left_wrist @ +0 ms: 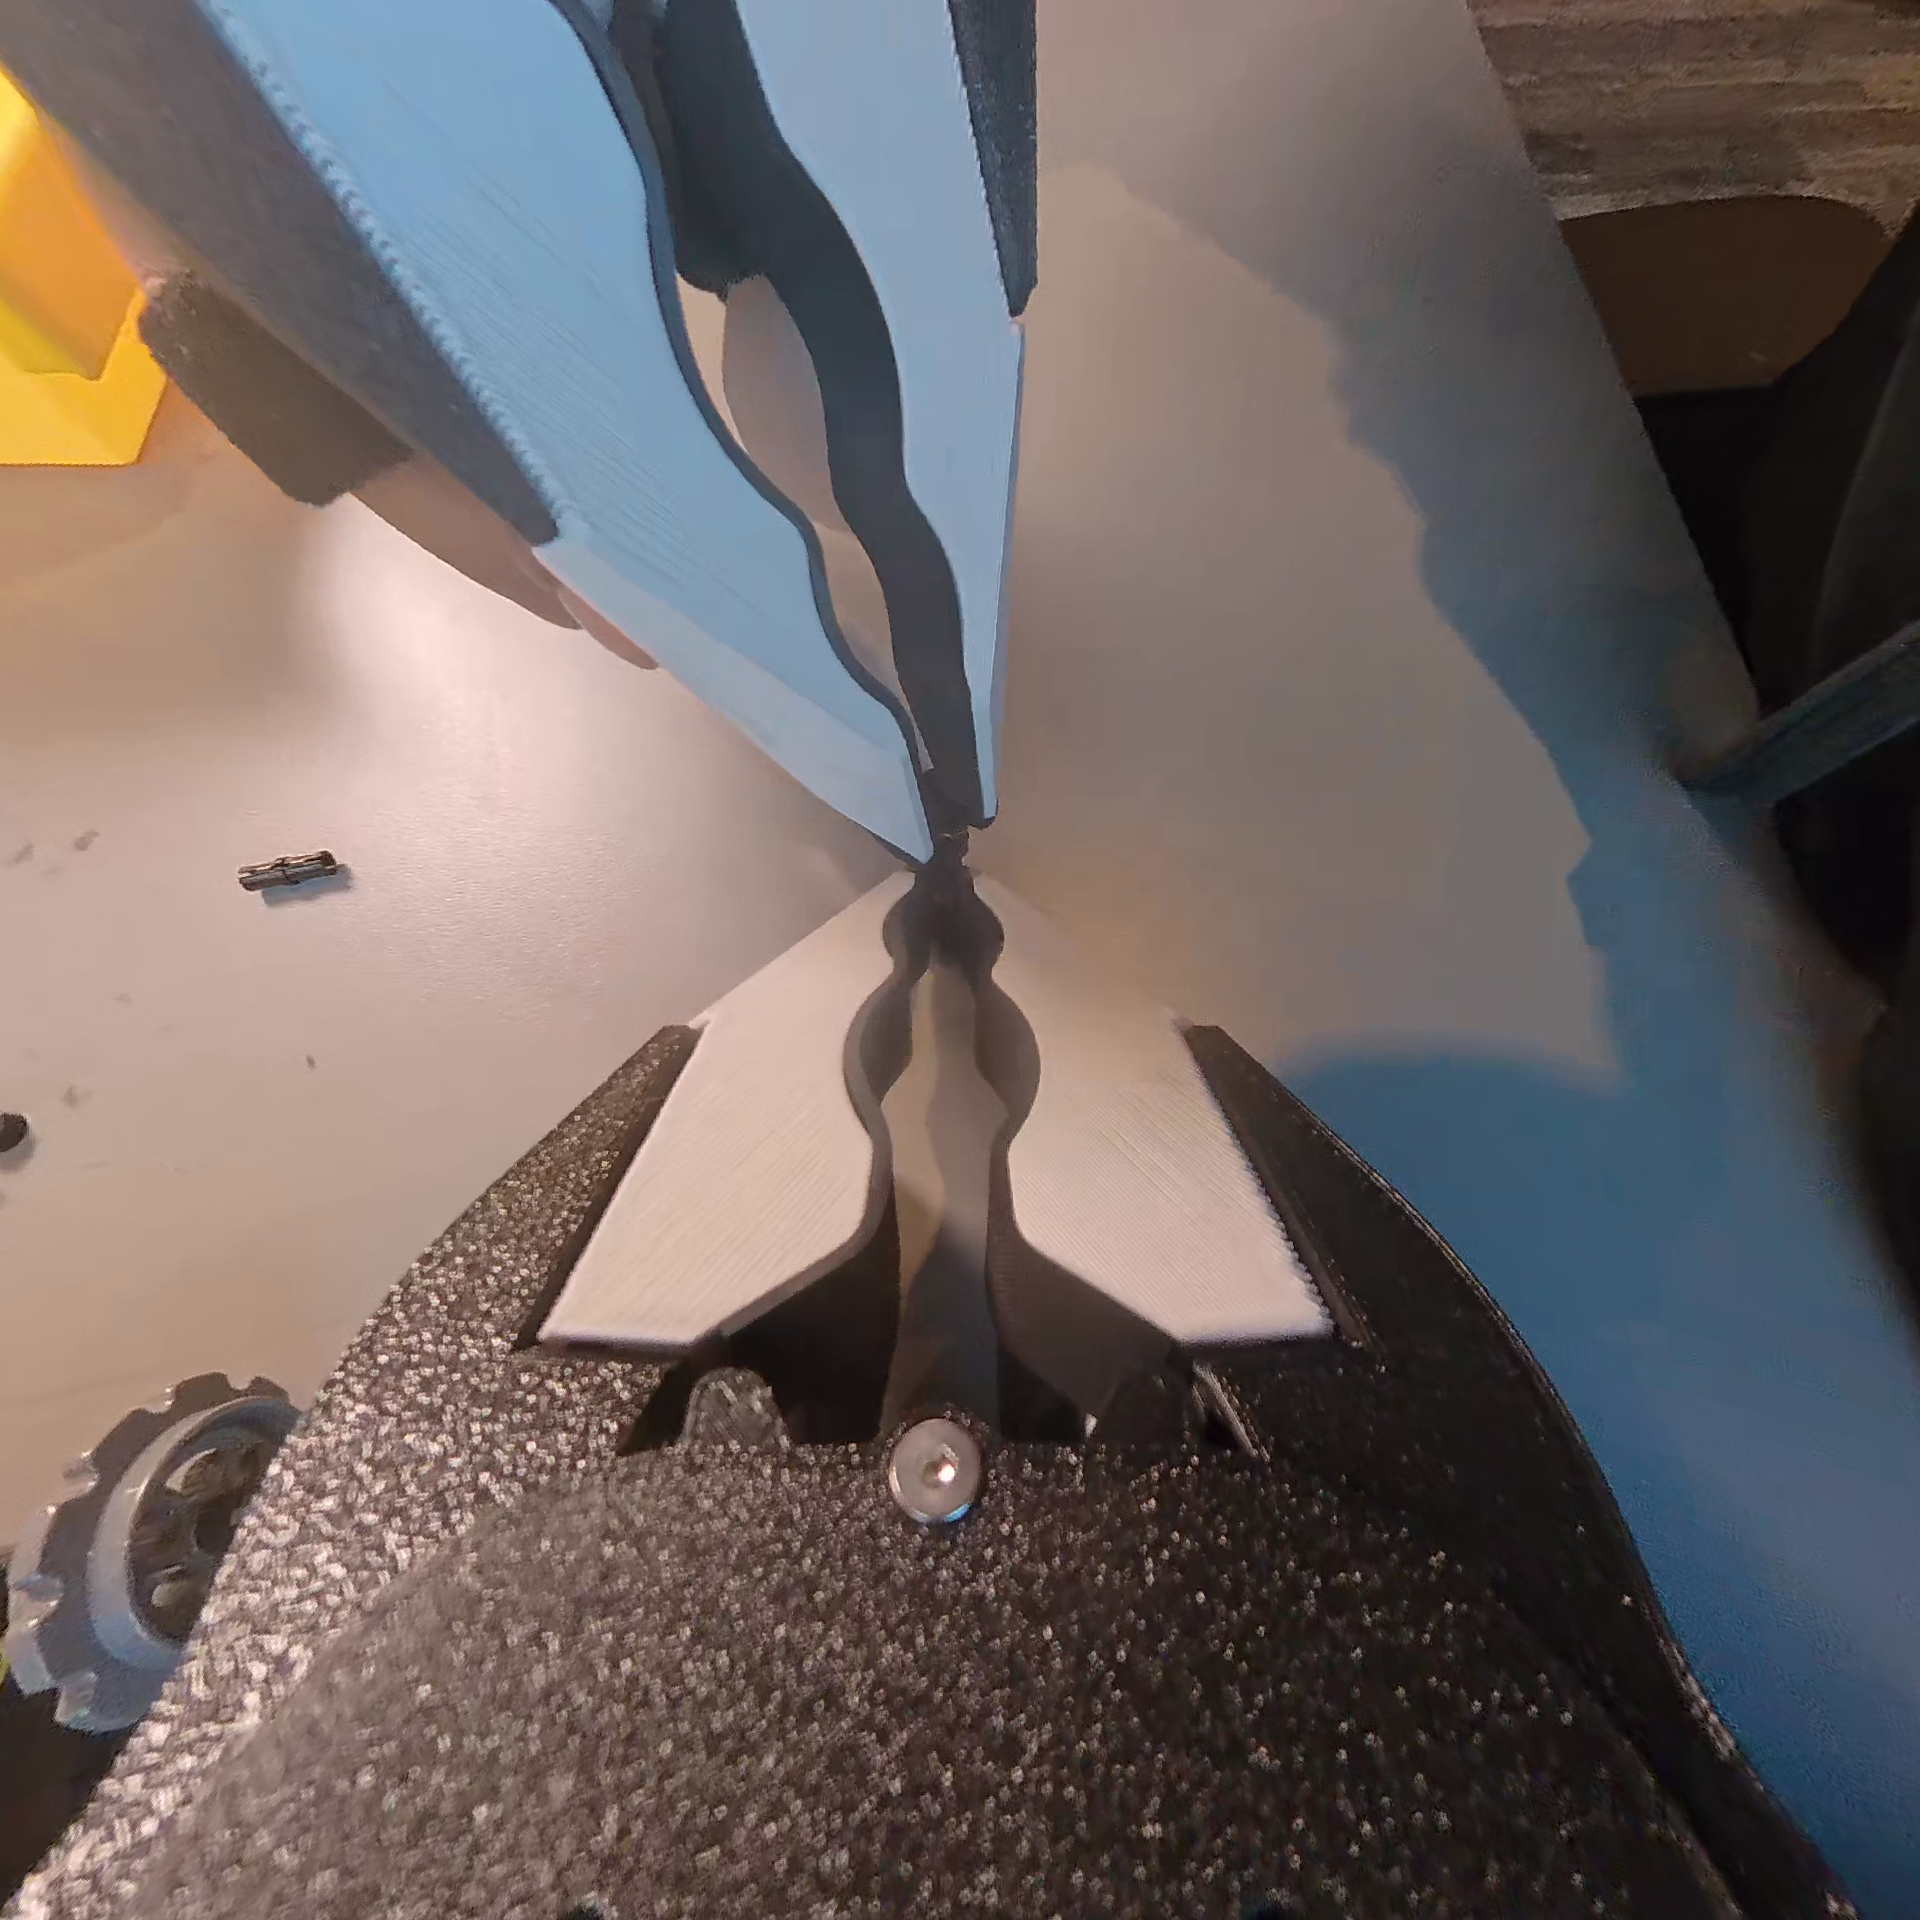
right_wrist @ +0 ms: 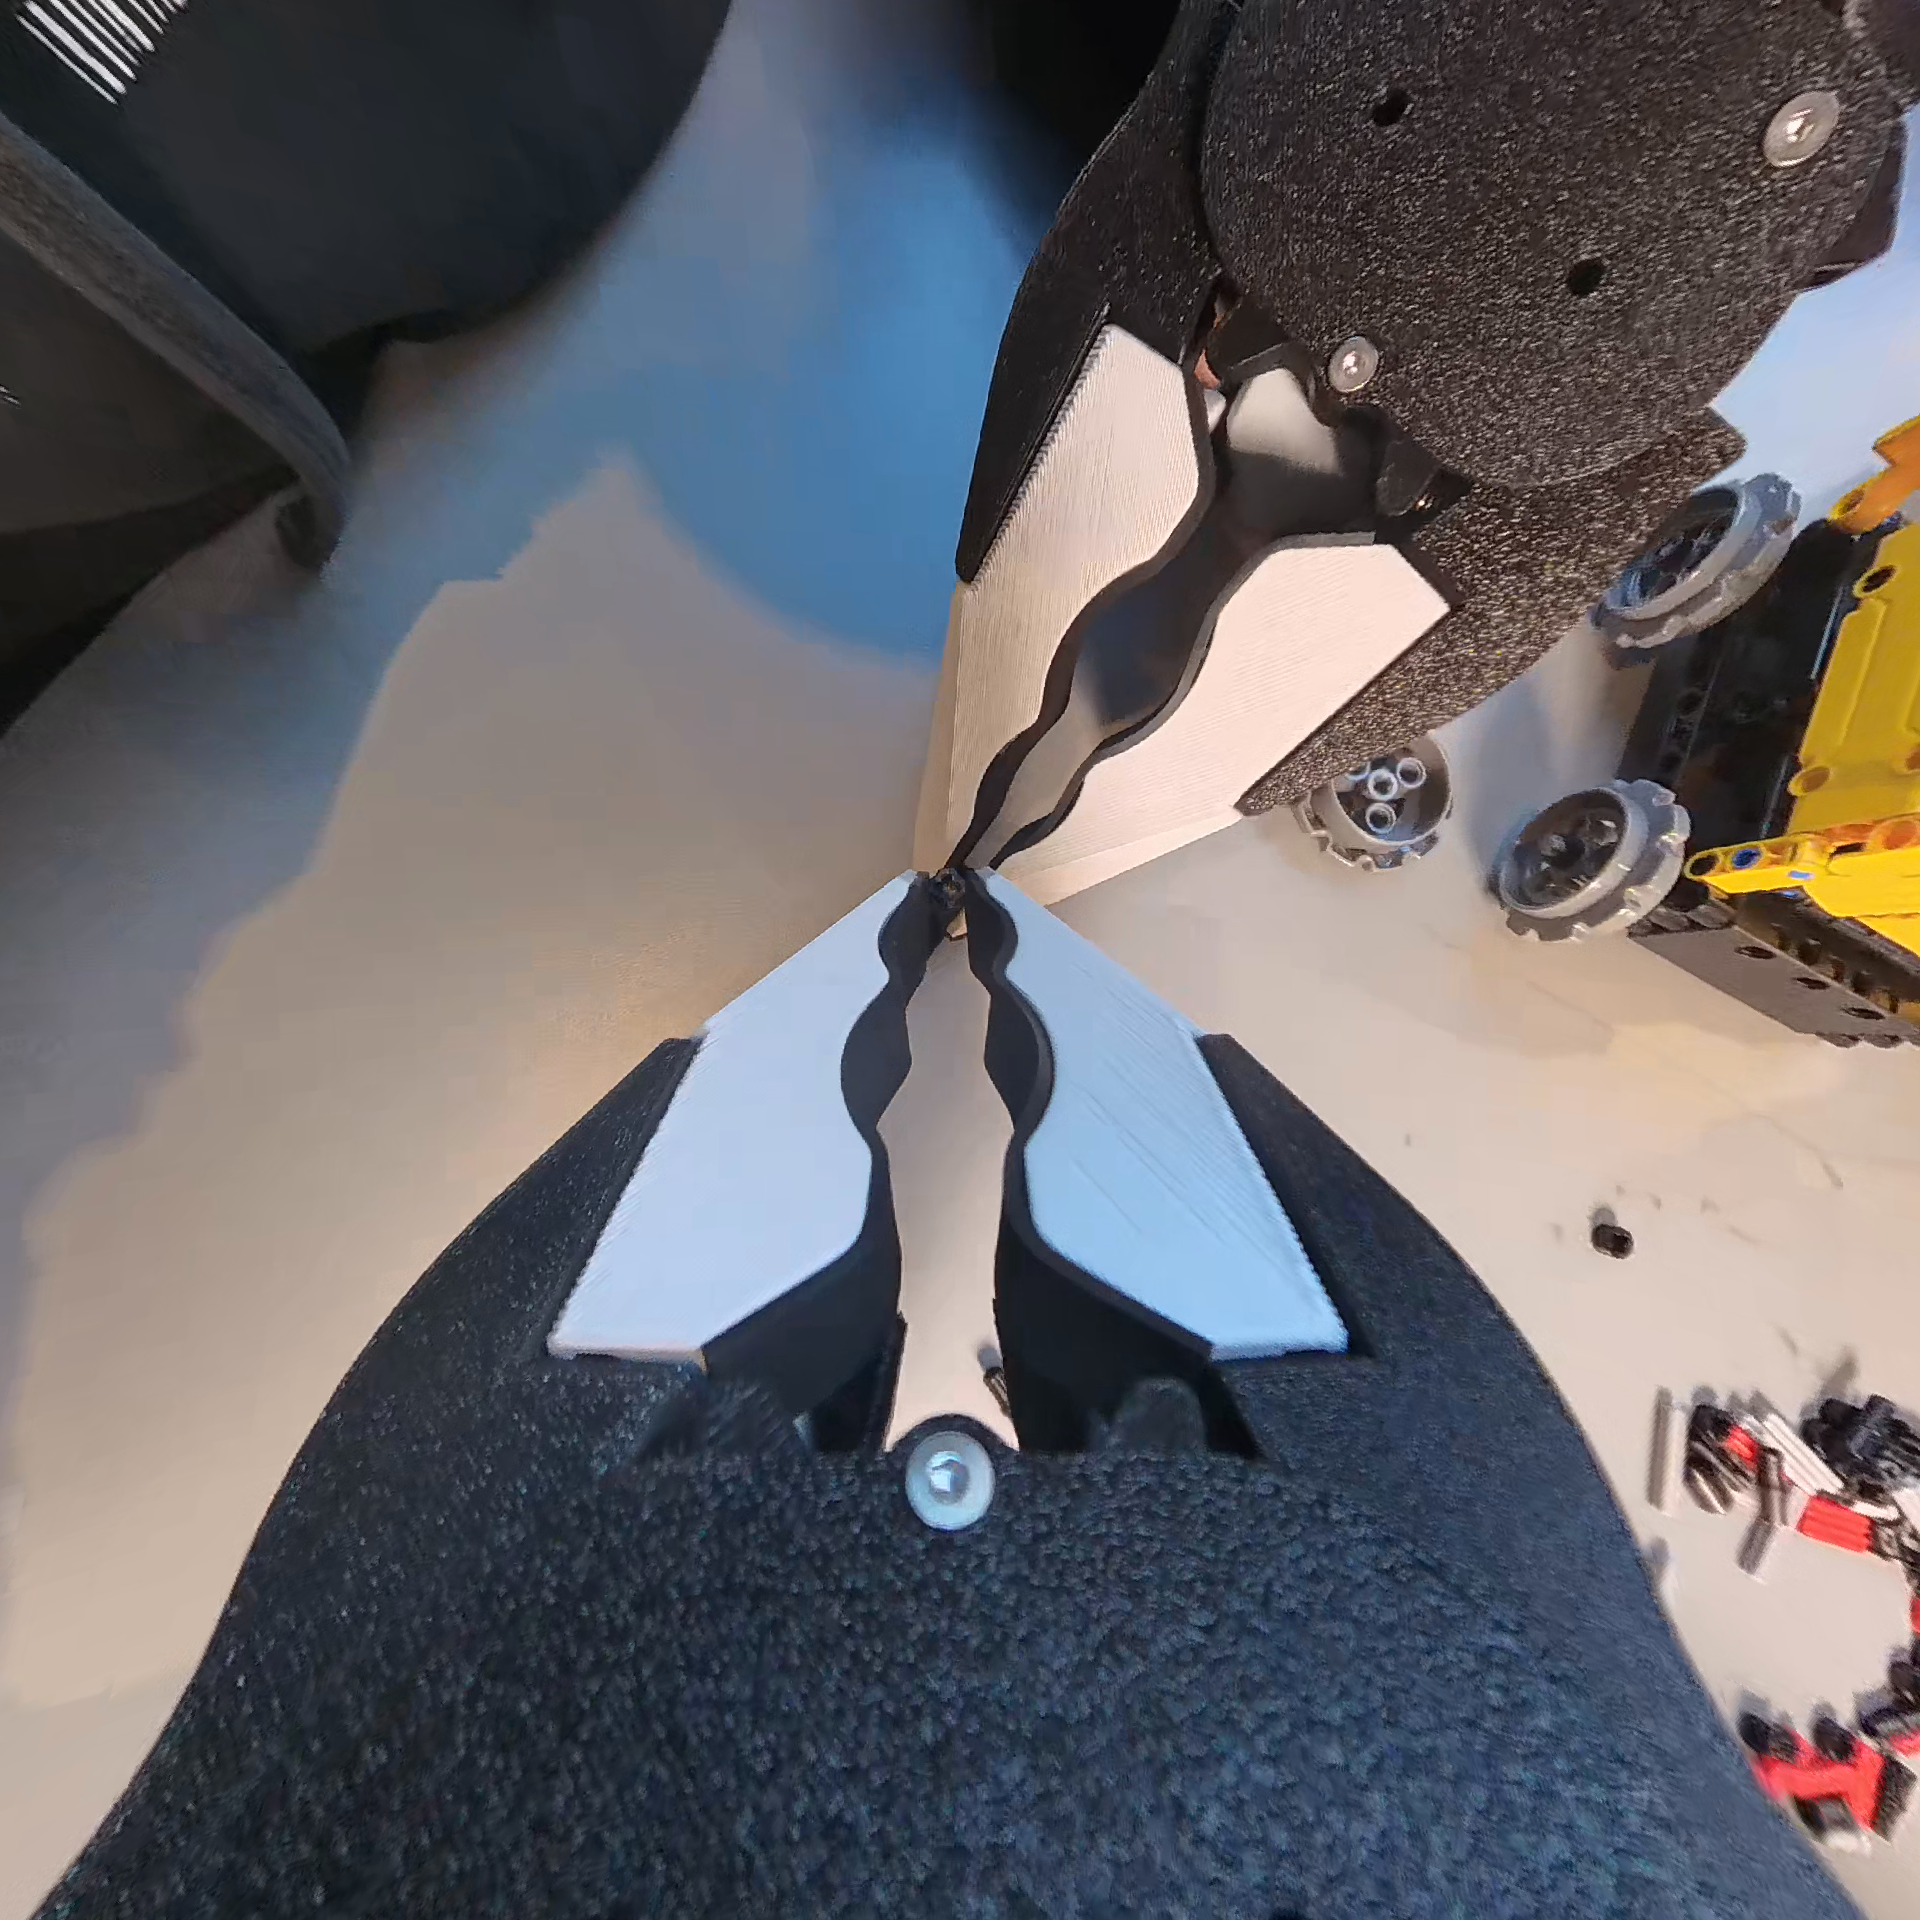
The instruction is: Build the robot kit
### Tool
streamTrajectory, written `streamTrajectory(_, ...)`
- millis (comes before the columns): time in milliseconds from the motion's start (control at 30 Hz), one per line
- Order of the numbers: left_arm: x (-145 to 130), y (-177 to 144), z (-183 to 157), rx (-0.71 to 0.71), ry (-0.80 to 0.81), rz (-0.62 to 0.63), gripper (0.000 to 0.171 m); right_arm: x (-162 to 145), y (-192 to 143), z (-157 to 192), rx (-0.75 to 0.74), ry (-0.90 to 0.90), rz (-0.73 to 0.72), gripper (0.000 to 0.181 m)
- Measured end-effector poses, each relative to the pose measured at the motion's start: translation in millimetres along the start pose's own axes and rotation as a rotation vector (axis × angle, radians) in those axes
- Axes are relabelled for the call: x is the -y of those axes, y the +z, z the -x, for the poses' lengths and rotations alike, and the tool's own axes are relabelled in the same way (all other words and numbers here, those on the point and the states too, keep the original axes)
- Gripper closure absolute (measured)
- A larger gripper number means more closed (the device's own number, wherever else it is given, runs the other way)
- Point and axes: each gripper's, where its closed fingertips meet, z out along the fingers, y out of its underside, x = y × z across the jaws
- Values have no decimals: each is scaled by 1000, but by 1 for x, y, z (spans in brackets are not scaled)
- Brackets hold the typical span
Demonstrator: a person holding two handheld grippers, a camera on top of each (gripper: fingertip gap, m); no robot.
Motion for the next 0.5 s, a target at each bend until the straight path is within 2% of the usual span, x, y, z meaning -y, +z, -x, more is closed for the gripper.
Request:
streamTrajectory(167, 0, 0, -1, -19, 1, 0, 171, 1, 0, 0, -5, -3, -39, 175)
streamTrajectory(500, -1, 0, -1, -46, -11, 1, 170, 0, 1, 1, 47, -92, 86, 175)
